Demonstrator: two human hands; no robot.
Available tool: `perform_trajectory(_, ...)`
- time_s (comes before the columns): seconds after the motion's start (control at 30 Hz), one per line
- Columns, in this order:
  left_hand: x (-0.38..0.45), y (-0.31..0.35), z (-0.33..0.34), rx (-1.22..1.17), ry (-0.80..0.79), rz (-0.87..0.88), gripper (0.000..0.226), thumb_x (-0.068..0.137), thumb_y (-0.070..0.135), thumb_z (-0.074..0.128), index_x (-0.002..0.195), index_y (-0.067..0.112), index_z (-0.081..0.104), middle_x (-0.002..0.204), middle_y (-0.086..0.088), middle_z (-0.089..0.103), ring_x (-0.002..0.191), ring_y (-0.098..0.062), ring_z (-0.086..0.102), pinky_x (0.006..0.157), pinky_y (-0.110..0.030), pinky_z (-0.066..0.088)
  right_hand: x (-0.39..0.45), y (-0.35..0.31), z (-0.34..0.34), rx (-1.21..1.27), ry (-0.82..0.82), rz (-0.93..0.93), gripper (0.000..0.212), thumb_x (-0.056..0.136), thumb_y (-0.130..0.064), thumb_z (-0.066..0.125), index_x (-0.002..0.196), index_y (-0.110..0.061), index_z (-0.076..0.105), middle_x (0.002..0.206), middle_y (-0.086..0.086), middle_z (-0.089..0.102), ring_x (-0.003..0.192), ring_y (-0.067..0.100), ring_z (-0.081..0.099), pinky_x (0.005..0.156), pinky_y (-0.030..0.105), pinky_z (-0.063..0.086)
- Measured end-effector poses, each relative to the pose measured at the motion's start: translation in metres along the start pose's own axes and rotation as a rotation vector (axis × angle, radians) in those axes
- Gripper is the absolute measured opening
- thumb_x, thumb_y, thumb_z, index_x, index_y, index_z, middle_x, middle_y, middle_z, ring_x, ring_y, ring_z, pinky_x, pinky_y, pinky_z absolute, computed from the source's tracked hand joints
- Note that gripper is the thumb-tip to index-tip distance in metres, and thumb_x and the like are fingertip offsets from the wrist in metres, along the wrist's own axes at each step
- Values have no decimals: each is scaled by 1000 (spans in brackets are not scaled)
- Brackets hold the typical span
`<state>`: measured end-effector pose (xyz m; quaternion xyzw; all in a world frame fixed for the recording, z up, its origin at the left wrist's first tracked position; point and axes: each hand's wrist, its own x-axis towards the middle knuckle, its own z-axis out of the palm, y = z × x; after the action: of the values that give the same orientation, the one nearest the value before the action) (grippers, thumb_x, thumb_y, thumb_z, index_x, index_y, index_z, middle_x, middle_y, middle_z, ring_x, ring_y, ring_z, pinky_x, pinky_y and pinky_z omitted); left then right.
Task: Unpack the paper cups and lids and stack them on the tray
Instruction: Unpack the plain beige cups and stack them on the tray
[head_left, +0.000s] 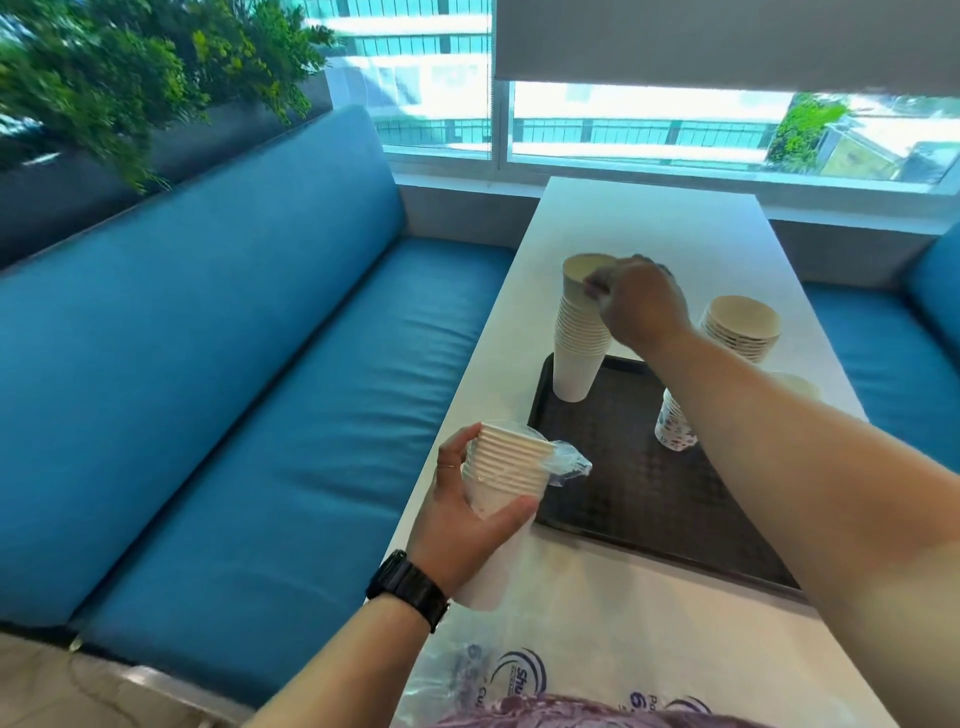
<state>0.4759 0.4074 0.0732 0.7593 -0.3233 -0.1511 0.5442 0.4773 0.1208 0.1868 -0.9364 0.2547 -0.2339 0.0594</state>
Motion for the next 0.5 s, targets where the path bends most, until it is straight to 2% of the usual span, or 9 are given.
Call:
perform_trajectory(0.07, 1, -1, -1, 16, 0, -3, 82, 60, 61, 74, 125, 65, 23, 123, 16, 56, 99, 4, 62, 86, -31, 55, -6, 3, 11, -9, -63, 21, 22, 93, -20, 55, 104, -14, 72, 105, 18, 68, 103, 36, 57, 91, 38, 40)
perform_trajectory(0.23, 1, -5, 1, 18, -19, -17, 84, 62, 61, 75, 129, 60, 24, 124, 14, 56, 103, -4, 64, 87, -40, 56, -14, 7, 24, 56, -128, 14, 26, 91, -3, 47, 105, -9, 68, 108, 16, 68, 104, 36, 59, 100, 40, 39)
perform_trajectory(0.3, 1, -5, 2, 14, -18, -16, 84, 62, 61, 75, 129, 60, 24, 124, 17, 55, 103, -3, 63, 87, -41, 56, -14, 8, 25, 55, -142, 6, 35, 88, 2, 45, 112, -10, 66, 114, 16, 67, 111, 34, 57, 112, 42, 31)
perform_trajectory(0.37, 1, -5, 2, 11, -19, -14, 85, 62, 60, 75, 129, 60, 24, 124, 17, 55, 102, -4, 64, 86, -41, 56, -16, 8, 24, 66, -135, 4, 42, 89, 2, 45, 124, -12, 62, 130, 16, 61, 129, 30, 48, 120, 43, 15)
perform_trajectory(0.43, 2, -5, 2, 0, -16, -14, 86, 62, 59, 76, 130, 59, 25, 124, 16, 55, 103, -5, 64, 87, -41, 56, -22, 4, 20, 134, -93, 31, 43, 95, -5, 47, 136, -15, 54, 144, 16, 49, 142, 26, 33, 122, 44, 5)
perform_trajectory(0.5, 2, -4, 1, -4, -10, -9, 86, 61, 60, 76, 130, 58, 25, 124, 19, 54, 103, 0, 62, 89, -37, 55, -31, -3, 14, 211, -18, 47, 43, 96, -11, 51, 138, -18, 50, 147, 13, 46, 145, 24, 27, 122, 45, 3)
